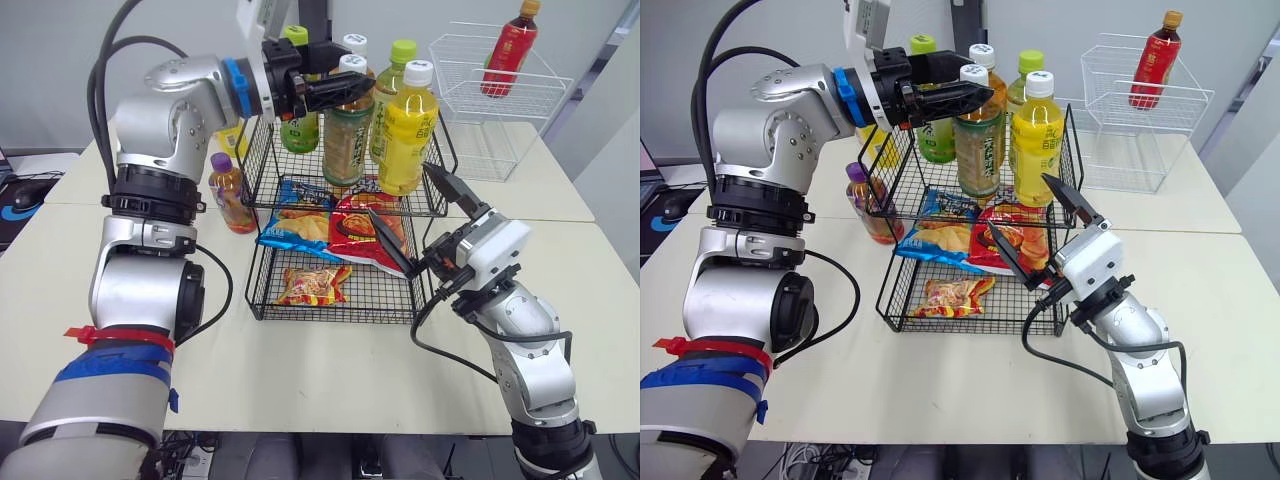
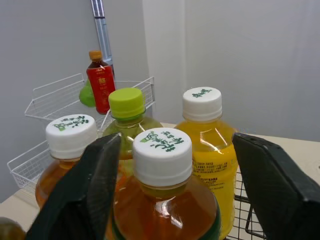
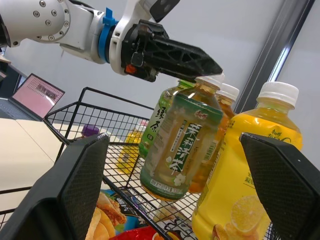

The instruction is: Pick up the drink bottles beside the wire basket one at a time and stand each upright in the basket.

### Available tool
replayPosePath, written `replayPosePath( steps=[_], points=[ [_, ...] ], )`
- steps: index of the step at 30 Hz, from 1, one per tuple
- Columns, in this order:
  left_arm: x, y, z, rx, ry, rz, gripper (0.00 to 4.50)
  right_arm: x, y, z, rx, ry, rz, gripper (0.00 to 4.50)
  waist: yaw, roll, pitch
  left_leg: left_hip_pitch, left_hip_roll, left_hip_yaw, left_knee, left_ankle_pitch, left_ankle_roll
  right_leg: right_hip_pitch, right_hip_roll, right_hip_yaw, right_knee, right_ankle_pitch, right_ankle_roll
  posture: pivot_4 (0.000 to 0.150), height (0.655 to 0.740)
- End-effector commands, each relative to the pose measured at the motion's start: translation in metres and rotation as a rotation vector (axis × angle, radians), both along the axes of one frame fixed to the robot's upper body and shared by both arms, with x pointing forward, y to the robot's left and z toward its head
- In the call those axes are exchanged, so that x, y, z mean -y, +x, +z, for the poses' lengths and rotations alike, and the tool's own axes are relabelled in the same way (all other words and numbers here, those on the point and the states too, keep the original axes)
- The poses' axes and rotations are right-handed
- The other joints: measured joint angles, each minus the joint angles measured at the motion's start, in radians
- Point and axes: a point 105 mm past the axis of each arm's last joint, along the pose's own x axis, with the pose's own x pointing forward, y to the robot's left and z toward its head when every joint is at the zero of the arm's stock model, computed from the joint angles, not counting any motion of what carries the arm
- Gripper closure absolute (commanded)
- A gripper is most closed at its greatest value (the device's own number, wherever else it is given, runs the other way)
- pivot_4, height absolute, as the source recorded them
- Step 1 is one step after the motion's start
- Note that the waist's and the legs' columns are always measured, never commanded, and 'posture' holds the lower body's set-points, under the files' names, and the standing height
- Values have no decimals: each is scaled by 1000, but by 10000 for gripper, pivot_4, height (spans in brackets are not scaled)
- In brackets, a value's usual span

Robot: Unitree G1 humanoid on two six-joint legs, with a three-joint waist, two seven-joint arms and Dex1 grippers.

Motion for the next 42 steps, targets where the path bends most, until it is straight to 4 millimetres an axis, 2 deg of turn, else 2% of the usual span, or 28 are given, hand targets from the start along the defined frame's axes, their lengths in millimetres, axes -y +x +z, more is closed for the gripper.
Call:
replayPosePath(
  steps=[1, 5, 12, 14, 16, 20, 22, 26, 29, 31, 36, 39, 42],
  points=[
    [-19, -14, 27, 76, -65, 56, 266, -1, -5, 11, 44, 5, 25, 0, -5, 0, 0, 0, 0, 0, 0, 0, 0, 0, 0, 0, 0, 0, 0, 1500, 7400],
    [-49, -30, 29, 97, -136, 165, 266, -5, -3, 10, 29, -3, 67, 0, -17, 0, 0, 1, 0, 0, 0, 0, 0, 0, 0, 1, 2, 0, 0, 1500, 7400],
    [-140, -63, 4, 130, -174, 545, 266, -20, 3, -3, -53, -77, 250, 0, -25, 1, 0, 3, 1, 0, -1, 1, -2, 0, 0, 1, 3, 0, 0, 1500, 7400],
    [-171, -77, -24, 129, -65, 712, 266, -27, 2, -5, -82, -91, 349, 0, -25, 1, -1, 3, 1, 0, 0, 1, -2, 0, 0, 1, 3, 0, 0, 1500, 7400],
    [-190, -94, -48, 102, -19, 813, 266, -34, -1, -10, -113, -113, 456, 0, -23, 1, -1, 3, 0, 1, -1, 1, -1, 1, 0, 3, 3, 0, 0, 1500, 7400],
    [-213, -127, -97, 11, 5, 950, 266, -42, -5, -19, -148, -165, 598, 0, -11, -1, -2, 2, 1, 0, -1, 0, 1, 1, -1, 0, 2, 0, 0, 1500, 7400],
    [-218, -145, -124, -57, -30, 1009, 266, -46, -5, -22, -161, -182, 655, 0, -6, -1, -3, 3, 1, 0, -1, -2, 4, 2, -2, -1, 2, 0, 0, 1500, 7400],
    [-211, -168, -156, -134, -76, 1057, 266, -50, -8, -26, -182, -213, 738, 0, 5, -2, -3, 5, 1, -2, 0, -3, 5, 6, -2, -2, 0, 0, 0, 1500, 7400],
    [-205, -177, -172, -170, -95, 1095, 266, -51, -7, -30, -194, -230, 764, 0, 11, -2, -3, 7, 1, -2, 0, -3, 5, 7, -2, -2, 0, 0, 0, 1500, 7400],
    [-203, -178, -175, -175, -96, 1102, 266, -52, -7, -30, -194, -232, 765, 0, 14, -2, -3, 8, 1, -2, 0, -3, 5, 8, -2, -2, 0, 0, -1, 1500, 7400],
    [-199, -161, -165, -138, -122, 1077, 266, -51, -4, -28, -176, -215, 711, 0, 13, -1, -3, 8, 1, -2, 0, -3, 5, 9, -2, -2, 0, 0, -1, 1500, 7400],
    [-197, -131, -161, -125, -112, 1055, 266, -47, 5, -21, -176, -163, 604, 0, 17, 0, -3, 8, 1, -2, -1, -3, 5, 9, -1, -2, 0, 0, -1, 1500, 7400],
    [-189, -97, -156, -102, -110, 1019, 266, -45, 5, -18, -167, -156, 546, 0, 22, 0, -3, 8, 0, -2, 0, -3, 5, 9, -1, -2, 0, 0, -1, 1500, 7400]
  ],
)
